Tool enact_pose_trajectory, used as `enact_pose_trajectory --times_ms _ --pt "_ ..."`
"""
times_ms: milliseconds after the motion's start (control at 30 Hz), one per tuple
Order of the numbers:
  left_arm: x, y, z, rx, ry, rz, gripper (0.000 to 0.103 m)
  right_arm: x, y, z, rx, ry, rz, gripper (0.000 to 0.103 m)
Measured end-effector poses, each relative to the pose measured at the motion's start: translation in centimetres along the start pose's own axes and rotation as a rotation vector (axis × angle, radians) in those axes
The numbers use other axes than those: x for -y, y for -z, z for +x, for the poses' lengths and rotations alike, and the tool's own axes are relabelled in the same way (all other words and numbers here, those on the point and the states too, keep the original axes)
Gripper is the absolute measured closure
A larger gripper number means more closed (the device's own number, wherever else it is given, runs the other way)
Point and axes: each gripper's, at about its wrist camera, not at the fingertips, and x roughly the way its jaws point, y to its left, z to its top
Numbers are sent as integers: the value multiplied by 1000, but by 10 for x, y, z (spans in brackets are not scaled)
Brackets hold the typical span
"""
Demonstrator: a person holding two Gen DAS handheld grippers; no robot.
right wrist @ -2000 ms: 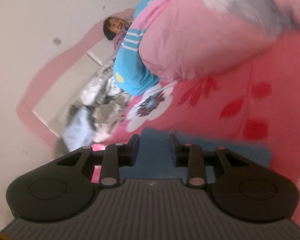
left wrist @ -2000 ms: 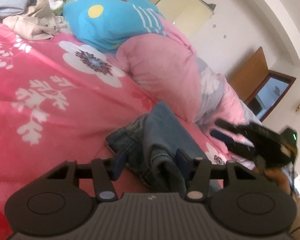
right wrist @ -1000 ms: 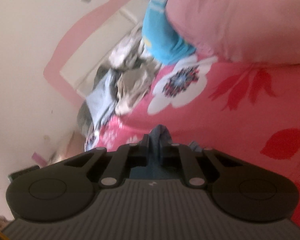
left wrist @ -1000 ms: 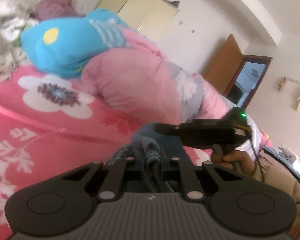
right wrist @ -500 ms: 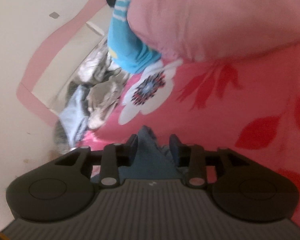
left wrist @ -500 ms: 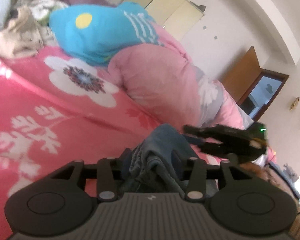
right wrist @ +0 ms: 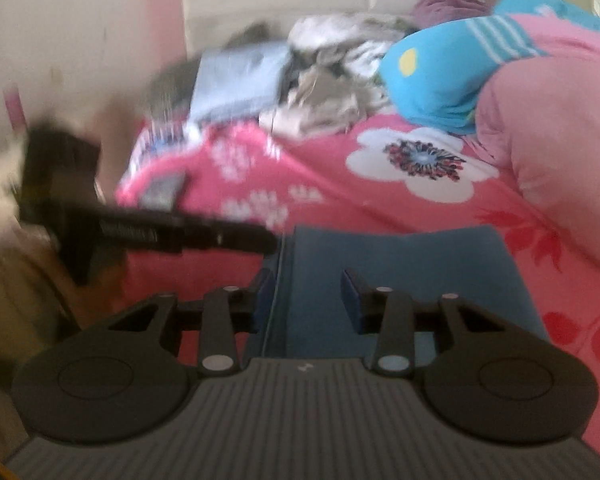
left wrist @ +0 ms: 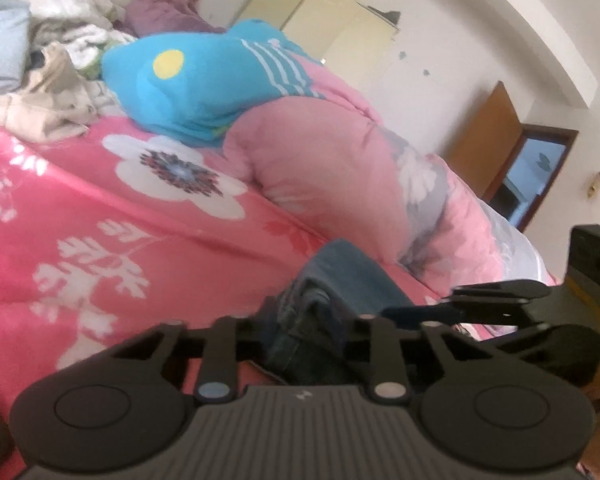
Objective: Fold clothes
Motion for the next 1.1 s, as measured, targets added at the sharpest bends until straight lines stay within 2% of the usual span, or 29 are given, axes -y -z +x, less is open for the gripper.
enact_pose_trajectory --times_ms 33,167,233,433,667,767,867,1100 --pt "0 1 0 -7 7 4 92 -7 0 6 -24 24 -36 74" --pt "-2 3 7 -36 2 -3 96 -28 3 23 -75 117 -186 86" --pt "-3 3 6 -33 13 -12 96 -32 1 23 -72 126 -195 91" --pt "-2 3 6 -22 32 -6 97 -37 -3 14 -51 182 -206 95" --pt "1 3 6 -15 38 8 99 -34 -3 29 -39 171 -170 99" --pt "2 2 6 -5 48 13 99 -35 -7 20 15 152 -132 102" --pt "4 2 7 -3 50 19 99 -42 -10 15 36 141 -155 102" --pt "3 1 7 -4 46 21 99 -42 -11 9 66 122 -115 103"
